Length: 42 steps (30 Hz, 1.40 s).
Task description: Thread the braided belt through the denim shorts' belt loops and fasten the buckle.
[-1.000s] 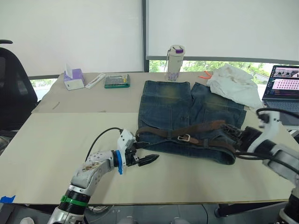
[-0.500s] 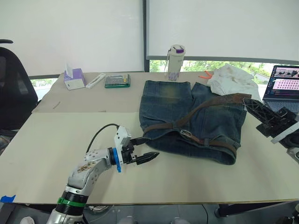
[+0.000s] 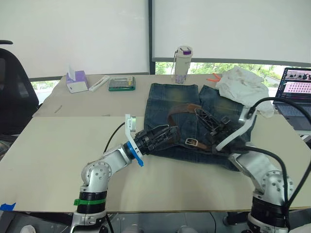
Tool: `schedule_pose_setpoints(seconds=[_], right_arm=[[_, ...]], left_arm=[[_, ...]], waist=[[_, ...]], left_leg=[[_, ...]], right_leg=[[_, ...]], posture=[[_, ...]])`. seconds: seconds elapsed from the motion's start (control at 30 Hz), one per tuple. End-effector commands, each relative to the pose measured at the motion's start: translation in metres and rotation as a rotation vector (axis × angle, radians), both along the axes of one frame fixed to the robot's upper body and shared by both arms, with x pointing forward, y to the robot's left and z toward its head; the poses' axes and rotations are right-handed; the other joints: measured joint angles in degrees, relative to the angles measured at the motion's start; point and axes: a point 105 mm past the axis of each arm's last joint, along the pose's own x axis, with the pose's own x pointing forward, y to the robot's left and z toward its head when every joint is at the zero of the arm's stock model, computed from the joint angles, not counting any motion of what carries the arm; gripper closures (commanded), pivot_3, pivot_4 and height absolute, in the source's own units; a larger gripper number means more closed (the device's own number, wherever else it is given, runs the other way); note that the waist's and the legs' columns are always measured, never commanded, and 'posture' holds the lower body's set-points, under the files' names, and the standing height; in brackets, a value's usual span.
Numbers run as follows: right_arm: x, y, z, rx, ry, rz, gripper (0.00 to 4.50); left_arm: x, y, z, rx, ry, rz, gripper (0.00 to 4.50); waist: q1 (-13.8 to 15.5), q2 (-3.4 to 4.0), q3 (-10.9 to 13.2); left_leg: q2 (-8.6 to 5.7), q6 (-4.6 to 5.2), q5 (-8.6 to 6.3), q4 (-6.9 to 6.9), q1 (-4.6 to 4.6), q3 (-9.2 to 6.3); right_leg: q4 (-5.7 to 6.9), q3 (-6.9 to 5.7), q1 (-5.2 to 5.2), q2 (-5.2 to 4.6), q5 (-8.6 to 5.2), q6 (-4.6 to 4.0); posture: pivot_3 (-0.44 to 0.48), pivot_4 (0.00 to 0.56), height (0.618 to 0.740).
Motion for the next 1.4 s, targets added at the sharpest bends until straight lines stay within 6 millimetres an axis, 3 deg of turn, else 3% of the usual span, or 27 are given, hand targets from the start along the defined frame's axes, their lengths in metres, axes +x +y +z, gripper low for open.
schedule_pose_setpoints(seconds=[0.03, 0.33, 0.5, 0.93, 0.97, 1.1, 1.4], right_arm=[[-0.005, 0.006, 0.014, 0.021, -0.07, 0.018, 4.5], [-0.002, 0.007, 0.014, 0.015, -0.077, 0.011, 4.5], [-0.006, 0.006, 0.012, 0.011, -0.075, 0.012, 4.5], [-0.009, 0.002, -0.002, -0.057, -0.043, 0.006, 4.5], [-0.01, 0.003, -0.004, -0.078, -0.046, 0.004, 4.5], [-0.011, 0.001, -0.011, -0.202, -0.097, -0.014, 4.5], [-0.004, -0.024, -0.057, -0.798, -0.249, -0.118, 1.26]], left_arm=[[0.008, -0.001, 0.018, -0.122, 0.068, 0.022, 0.03], [0.023, -0.01, 0.042, -0.341, 0.216, 0.011, 0.03], [0.029, -0.015, 0.035, -0.31, 0.279, 0.027, 0.03], [0.041, -0.009, 0.02, -0.235, 0.314, 0.154, 4.28], [0.042, -0.007, 0.017, -0.19, 0.298, 0.187, 4.47], [0.047, -0.001, 0.004, -0.026, 0.227, 0.3, 4.47], [0.052, 0.018, -0.015, 0.251, 0.051, 0.506, 4.5]], waist=[[0.04, -0.01, 0.0], [-0.04, -0.01, 0.01], [-0.06, -0.01, 0.0], [-0.06, -0.02, 0.01], [-0.06, -0.02, 0.01], [-0.04, -0.01, 0.01], [0.23, -0.04, 0.02]], left_leg=[[-0.01, 0.0, 0.0, 0.02, 0.0, 0.0], [-0.08, 0.0, 0.0, 0.03, 0.02, 0.02], [-0.09, 0.0, 0.0, 0.03, 0.04, 0.02], [-0.12, -0.01, 0.01, 0.03, 0.03, 0.04], [-0.12, -0.01, 0.01, 0.03, 0.03, 0.03], [-0.15, -0.01, 0.01, 0.03, 0.05, 0.04], [-0.2, -0.03, 0.02, 0.03, 0.08, 0.07]], right_leg=[[-0.02, -0.01, 0.0, 0.0, 0.0, 0.0], [-0.11, -0.01, 0.0, 0.06, 0.0, 0.0], [-0.12, -0.01, 0.0, 0.09, 0.0, 0.0], [-0.16, 0.0, 0.0, 0.09, 0.0, 0.0], [-0.16, 0.0, 0.0, 0.1, 0.0, -0.01], [-0.18, 0.01, 0.0, 0.12, 0.0, -0.01], [-0.23, 0.05, 0.0, 0.08, -0.01, 0.0]], posture=[[0.0, 0.15, 0.74], [0.0, 0.15, 0.74], [0.0, 0.15, 0.74], [0.0, 0.15, 0.74], [0.0, 0.15, 0.74], [0.0, 0.15, 0.74], [0.0, 0.15, 0.74]])
